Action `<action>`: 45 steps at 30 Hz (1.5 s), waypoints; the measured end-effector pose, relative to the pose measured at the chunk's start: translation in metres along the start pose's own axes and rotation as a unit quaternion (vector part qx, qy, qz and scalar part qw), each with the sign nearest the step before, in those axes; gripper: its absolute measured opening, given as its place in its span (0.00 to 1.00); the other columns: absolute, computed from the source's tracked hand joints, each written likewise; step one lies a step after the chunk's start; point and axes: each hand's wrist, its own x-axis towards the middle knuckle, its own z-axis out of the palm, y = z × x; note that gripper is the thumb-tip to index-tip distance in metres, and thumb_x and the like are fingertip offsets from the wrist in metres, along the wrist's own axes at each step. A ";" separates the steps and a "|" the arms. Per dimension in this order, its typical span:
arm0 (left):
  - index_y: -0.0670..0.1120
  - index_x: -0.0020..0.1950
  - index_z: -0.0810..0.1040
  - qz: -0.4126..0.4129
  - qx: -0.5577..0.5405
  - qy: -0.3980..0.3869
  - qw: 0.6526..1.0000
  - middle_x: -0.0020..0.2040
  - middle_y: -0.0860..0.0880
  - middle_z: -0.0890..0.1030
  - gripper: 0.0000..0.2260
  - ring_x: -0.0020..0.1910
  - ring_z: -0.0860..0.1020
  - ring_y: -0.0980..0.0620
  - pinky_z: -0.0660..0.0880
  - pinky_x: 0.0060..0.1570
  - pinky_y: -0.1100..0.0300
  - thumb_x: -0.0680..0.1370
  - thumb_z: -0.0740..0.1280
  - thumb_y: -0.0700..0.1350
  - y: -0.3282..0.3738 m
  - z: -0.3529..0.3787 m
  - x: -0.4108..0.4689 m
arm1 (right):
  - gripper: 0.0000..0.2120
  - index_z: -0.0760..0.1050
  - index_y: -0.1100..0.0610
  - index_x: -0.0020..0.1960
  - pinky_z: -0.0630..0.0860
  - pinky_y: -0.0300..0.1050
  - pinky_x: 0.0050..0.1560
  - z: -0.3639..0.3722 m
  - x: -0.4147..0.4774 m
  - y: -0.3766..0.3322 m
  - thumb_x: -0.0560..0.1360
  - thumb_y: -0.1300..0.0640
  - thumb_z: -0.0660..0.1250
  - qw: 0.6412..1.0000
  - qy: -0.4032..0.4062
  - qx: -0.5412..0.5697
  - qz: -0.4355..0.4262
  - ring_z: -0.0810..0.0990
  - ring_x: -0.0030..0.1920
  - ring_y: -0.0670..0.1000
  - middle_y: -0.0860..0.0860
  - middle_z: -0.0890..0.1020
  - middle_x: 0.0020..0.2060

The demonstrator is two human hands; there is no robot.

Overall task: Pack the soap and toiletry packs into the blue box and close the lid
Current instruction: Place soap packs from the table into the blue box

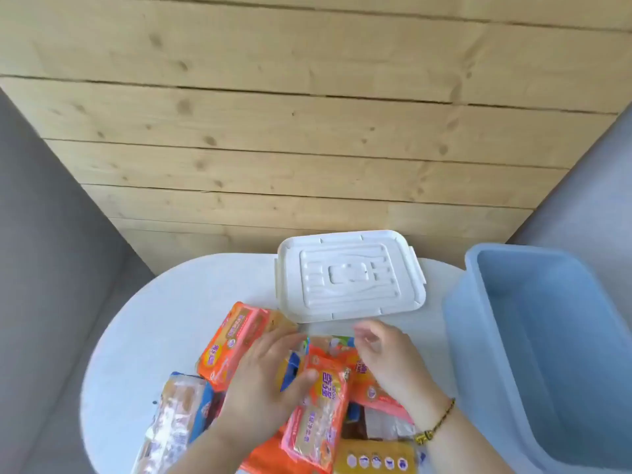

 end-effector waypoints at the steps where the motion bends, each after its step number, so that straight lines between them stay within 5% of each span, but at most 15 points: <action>1: 0.54 0.65 0.71 -0.012 -0.004 -0.034 0.999 0.60 0.67 0.65 0.43 0.63 0.62 0.68 0.57 0.62 0.70 0.58 0.51 0.78 -0.005 0.008 0.001 | 0.14 0.74 0.53 0.63 0.69 0.36 0.60 0.009 0.002 0.008 0.78 0.56 0.59 1.000 -0.008 -0.017 -0.010 0.75 0.62 0.46 0.48 0.79 0.60; 6: 0.54 0.57 0.74 0.079 0.167 -0.018 0.983 0.52 0.57 0.82 0.31 0.58 0.68 0.57 0.72 0.50 0.62 0.72 0.44 0.70 -0.030 0.042 0.005 | 0.15 0.73 0.48 0.63 0.66 0.33 0.59 0.036 0.007 0.033 0.80 0.53 0.54 0.995 0.028 -0.071 -0.060 0.74 0.62 0.43 0.43 0.79 0.60; 14: 0.54 0.55 0.77 0.146 0.239 0.107 0.954 0.48 0.58 0.82 0.31 0.54 0.68 0.56 0.77 0.36 0.62 0.72 0.43 0.70 -0.050 0.060 0.010 | 0.16 0.69 0.42 0.66 0.62 0.34 0.58 0.050 0.013 0.055 0.80 0.51 0.52 0.982 0.081 -0.098 -0.141 0.72 0.64 0.44 0.41 0.77 0.62; 17: 0.55 0.58 0.77 0.141 0.210 0.124 0.960 0.51 0.64 0.73 0.36 0.56 0.65 0.60 0.71 0.43 0.63 0.68 0.42 0.74 -0.049 0.062 0.007 | 0.17 0.67 0.42 0.67 0.62 0.35 0.57 0.054 0.013 0.063 0.79 0.51 0.52 0.973 0.120 -0.101 -0.167 0.72 0.64 0.45 0.41 0.77 0.63; 20: 0.62 0.65 0.68 0.109 0.186 0.123 0.969 0.55 0.70 0.63 0.50 0.57 0.58 0.72 0.60 0.48 0.69 0.53 0.33 0.80 -0.046 0.063 0.003 | 0.18 0.67 0.43 0.67 0.63 0.38 0.56 0.058 0.012 0.067 0.79 0.52 0.53 0.970 0.116 -0.124 -0.175 0.72 0.65 0.48 0.44 0.77 0.64; 26: 0.58 0.69 0.65 0.094 0.208 0.113 0.967 0.68 0.59 0.69 0.58 0.70 0.62 0.57 0.63 0.65 0.61 0.48 0.28 0.79 -0.044 0.064 -0.001 | 0.18 0.68 0.49 0.68 0.68 0.41 0.60 0.060 0.006 0.062 0.79 0.54 0.54 0.966 0.125 -0.136 -0.180 0.73 0.65 0.52 0.49 0.77 0.64; 30: 0.53 0.69 0.68 0.092 0.207 0.133 0.965 0.70 0.52 0.70 0.58 0.71 0.64 0.51 0.59 0.70 0.56 0.50 0.33 0.81 -0.041 0.063 -0.006 | 0.20 0.66 0.51 0.70 0.64 0.42 0.66 0.054 -0.005 0.063 0.78 0.52 0.57 0.969 0.115 -0.133 -0.176 0.70 0.68 0.51 0.49 0.73 0.68; 33: 0.52 0.70 0.67 0.103 0.192 0.164 0.962 0.72 0.51 0.67 0.48 0.73 0.62 0.49 0.56 0.71 0.54 0.56 0.45 0.74 -0.035 0.065 -0.021 | 0.30 0.59 0.52 0.73 0.62 0.43 0.69 0.043 -0.019 0.073 0.75 0.47 0.63 0.975 0.056 -0.141 -0.161 0.66 0.71 0.50 0.48 0.66 0.72; 38: 0.54 0.75 0.49 0.048 0.231 0.107 0.966 0.77 0.53 0.55 0.66 0.76 0.50 0.53 0.48 0.73 0.56 0.40 0.31 0.81 -0.024 0.079 -0.042 | 0.44 0.50 0.50 0.76 0.64 0.43 0.69 0.028 -0.037 0.083 0.68 0.45 0.71 0.979 0.002 -0.154 -0.136 0.64 0.71 0.51 0.50 0.64 0.72; 41: 0.53 0.75 0.47 0.025 0.240 0.112 0.964 0.77 0.51 0.53 0.57 0.77 0.49 0.52 0.47 0.74 0.53 0.48 0.39 0.76 -0.020 0.084 -0.038 | 0.43 0.49 0.50 0.76 0.66 0.44 0.66 0.030 -0.033 0.075 0.70 0.46 0.69 0.960 -0.001 -0.241 -0.146 0.67 0.69 0.54 0.52 0.67 0.70; 45: 0.55 0.75 0.48 0.033 0.267 0.118 0.956 0.77 0.52 0.52 0.52 0.76 0.49 0.52 0.46 0.74 0.55 0.51 0.38 0.72 -0.025 0.087 -0.036 | 0.36 0.58 0.55 0.71 0.73 0.44 0.56 0.036 -0.023 0.069 0.68 0.52 0.70 0.953 -0.019 -0.266 -0.143 0.74 0.60 0.55 0.55 0.73 0.63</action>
